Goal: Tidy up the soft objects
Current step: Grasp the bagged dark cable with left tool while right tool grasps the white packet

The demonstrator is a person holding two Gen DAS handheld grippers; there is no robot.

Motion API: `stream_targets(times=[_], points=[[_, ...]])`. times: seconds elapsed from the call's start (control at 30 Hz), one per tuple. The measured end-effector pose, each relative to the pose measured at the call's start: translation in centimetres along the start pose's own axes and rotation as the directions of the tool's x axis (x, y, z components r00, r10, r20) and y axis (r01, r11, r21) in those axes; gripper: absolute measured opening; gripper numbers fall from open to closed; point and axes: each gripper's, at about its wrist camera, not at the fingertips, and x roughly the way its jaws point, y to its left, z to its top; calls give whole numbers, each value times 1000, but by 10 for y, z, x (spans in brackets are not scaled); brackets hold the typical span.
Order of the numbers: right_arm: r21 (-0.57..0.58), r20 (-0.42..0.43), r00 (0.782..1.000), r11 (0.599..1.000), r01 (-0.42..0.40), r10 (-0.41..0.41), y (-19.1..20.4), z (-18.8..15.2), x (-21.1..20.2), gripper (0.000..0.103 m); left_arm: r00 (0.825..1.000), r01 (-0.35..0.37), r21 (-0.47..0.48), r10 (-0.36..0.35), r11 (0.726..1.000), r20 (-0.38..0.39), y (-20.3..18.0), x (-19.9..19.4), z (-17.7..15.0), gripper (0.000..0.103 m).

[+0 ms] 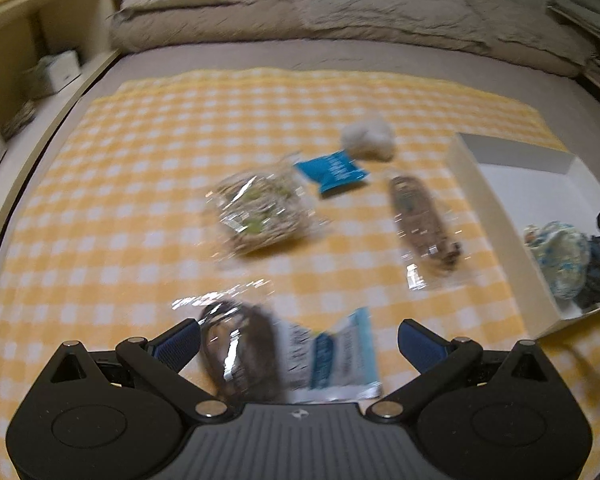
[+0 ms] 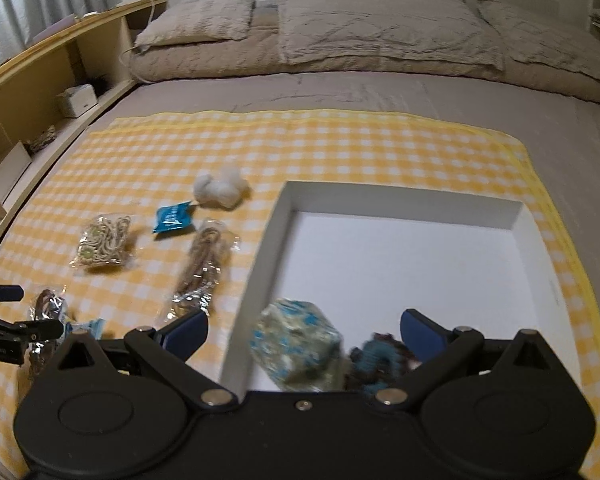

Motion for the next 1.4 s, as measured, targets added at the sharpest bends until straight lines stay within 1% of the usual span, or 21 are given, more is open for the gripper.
stream_targets(times=[0.17,0.3,0.4,0.5,0.6,0.73,0.87,0.97,1.07,1.13,1.27,1.4], points=[[-3,1,1000,1000,-23,23,17,7,8,103,998,-39,-27,37,999,-45,15,8,-8,103],[6,-7,998,998,-67,67,34,13,14,103,996,-58,-13,57,998,-73,21,13,-16,103],[-10,-12,995,995,-102,102,50,16,16,103,993,-59,16,60,998,-99,22,21,-23,103],[-30,-23,991,990,-134,134,65,18,19,103,991,-41,32,45,999,-129,25,28,-28,103],[-49,-37,987,987,-155,154,77,17,22,103,987,-64,8,65,998,-145,38,31,-31,103],[-58,-55,985,985,-164,161,86,17,28,103,984,-98,-59,88,993,-154,59,32,-34,103],[-50,-70,983,984,-171,167,95,17,35,103,982,-130,-94,115,987,-146,79,28,-34,103],[-33,-89,979,982,-186,183,106,16,42,103,984,-142,-120,127,983,-126,89,24,-35,102],[-13,-116,972,978,-209,206,120,13,50,103,988,-123,-121,111,985,-105,92,20,-33,97],[2,-144,962,972,-235,233,133,10,56,103,991,-106,-110,95,988,-97,90,19,-32,93],[43,-185,942,960,-278,281,159,3,67,103,992,-95,-48,91,994,-87,80,23,-31,88],[126,-225,926,951,-283,305,180,-3,82,103,993,-78,15,79,997,-89,71,30,-29,77]])
